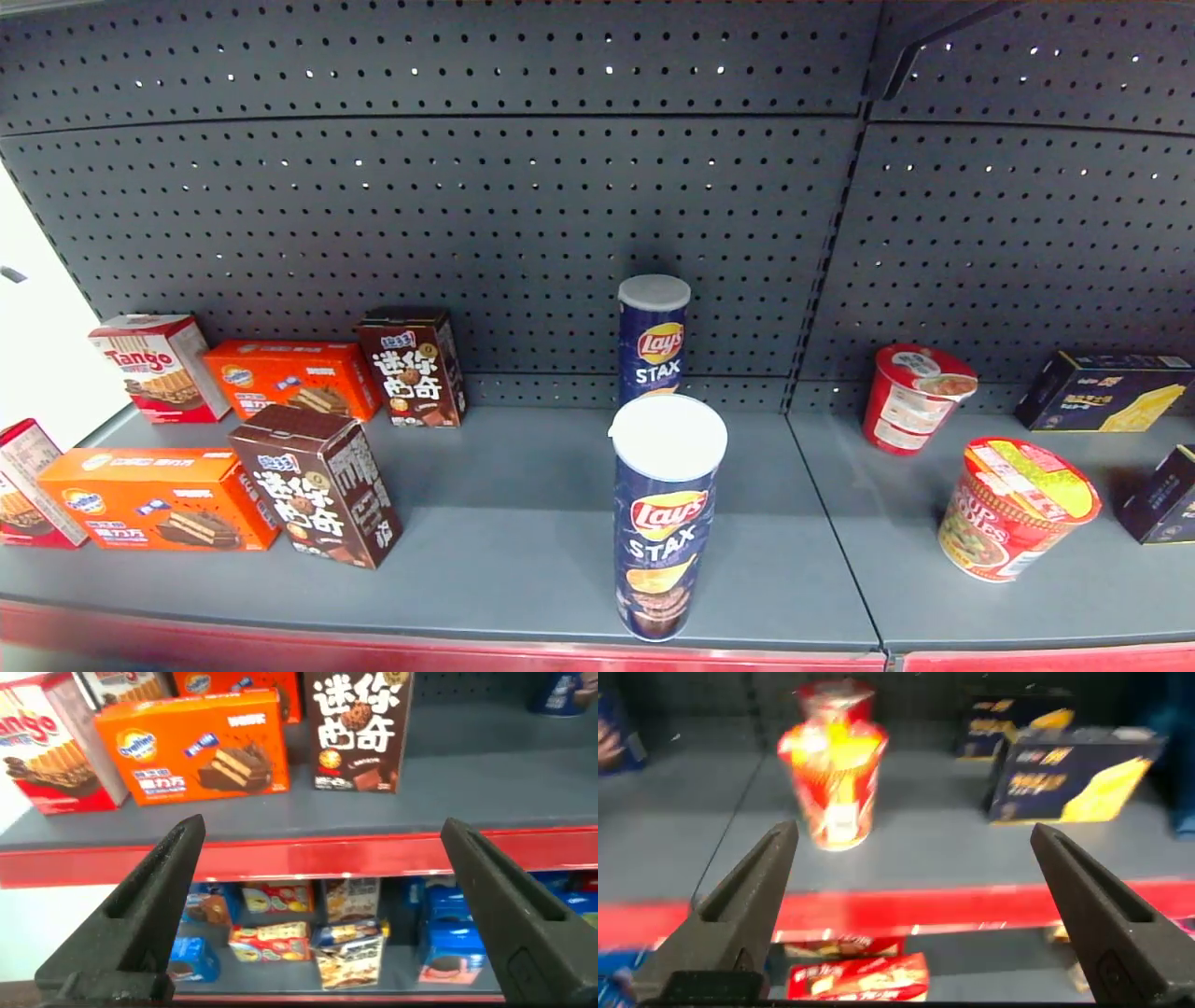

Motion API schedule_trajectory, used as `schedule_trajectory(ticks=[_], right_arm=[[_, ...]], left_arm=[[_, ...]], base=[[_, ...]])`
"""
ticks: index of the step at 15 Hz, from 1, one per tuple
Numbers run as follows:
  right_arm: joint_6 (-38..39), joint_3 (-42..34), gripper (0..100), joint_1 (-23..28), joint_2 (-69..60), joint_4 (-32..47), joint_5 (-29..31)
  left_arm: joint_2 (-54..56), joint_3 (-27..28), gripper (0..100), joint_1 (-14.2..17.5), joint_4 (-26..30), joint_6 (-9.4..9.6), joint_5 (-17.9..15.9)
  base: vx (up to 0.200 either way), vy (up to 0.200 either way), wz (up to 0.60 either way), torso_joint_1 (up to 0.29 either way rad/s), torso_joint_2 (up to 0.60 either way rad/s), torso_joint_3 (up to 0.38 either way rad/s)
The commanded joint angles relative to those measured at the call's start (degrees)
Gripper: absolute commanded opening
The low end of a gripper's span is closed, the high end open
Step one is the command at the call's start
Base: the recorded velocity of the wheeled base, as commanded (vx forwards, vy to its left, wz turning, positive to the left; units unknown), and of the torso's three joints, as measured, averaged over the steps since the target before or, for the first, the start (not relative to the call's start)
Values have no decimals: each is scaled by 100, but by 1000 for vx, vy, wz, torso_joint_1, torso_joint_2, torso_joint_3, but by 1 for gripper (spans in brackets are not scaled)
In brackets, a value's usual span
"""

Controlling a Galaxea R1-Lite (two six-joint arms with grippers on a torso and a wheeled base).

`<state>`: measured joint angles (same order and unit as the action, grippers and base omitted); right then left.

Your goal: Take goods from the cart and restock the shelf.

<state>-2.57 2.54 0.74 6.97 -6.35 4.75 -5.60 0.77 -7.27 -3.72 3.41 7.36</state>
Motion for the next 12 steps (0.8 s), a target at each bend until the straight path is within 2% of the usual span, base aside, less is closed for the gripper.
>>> schedule_trajectory(ticks=[1,2,4,6,7,9,10,12], right_arm=[[-6,-245,100,-66,-653,196,-98],[-24,-236,100,-66,-653,240,-203],[-24,-245,100,-66,-653,240,-326],[-33,-245,100,-66,-653,240,-519],[-77,-245,100,-66,-653,240,-528],[-358,-245,100,-74,-653,248,-555],[-463,-245,100,-66,-653,248,-555],[-481,-245,100,-66,-653,248,-555]], left_arm=[[-21,-77,100,-3,3,-174,-112],[-21,-77,100,-3,20,-429,-130],[-12,-77,100,-3,11,-781,-156],[-12,-77,100,-3,-24,-1088,-209],[-12,-77,100,-3,-24,-1141,-200],[-12,-77,100,-3,-32,-1422,-209],[-12,-77,100,-3,-41,-1422,-235],[-12,-77,100,-3,-32,-1396,-270]], base=[[0,0,0,0,0,0],[0,0,0,0,0,0],[0,0,0,0,0,0],[0,0,0,0,0,0],[0,0,0,0,0,0],[0,0,0,0,0,0],[0,0,-600,-7,2,2],[0,0,0,0,0,0]])
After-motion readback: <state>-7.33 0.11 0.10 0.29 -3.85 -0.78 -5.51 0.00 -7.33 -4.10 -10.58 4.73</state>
